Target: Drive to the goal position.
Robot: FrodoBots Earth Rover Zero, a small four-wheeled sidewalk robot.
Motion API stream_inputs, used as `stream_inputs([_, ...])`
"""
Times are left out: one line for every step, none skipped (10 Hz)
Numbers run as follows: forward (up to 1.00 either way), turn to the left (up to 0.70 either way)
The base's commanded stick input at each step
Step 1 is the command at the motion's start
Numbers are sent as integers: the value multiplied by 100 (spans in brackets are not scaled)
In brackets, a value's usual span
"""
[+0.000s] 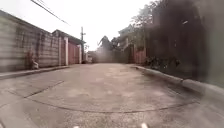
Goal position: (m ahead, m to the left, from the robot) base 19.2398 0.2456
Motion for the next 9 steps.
stream_inputs([70, 0])
stream_inputs([70, 0])
stream_inputs([70, 0])
stream_inputs([70, 0])
stream_inputs([70, 0])
stream_inputs([70, 0])
stream_inputs([70, 0])
stream_inputs([70, 0])
stream_inputs([70, 0])
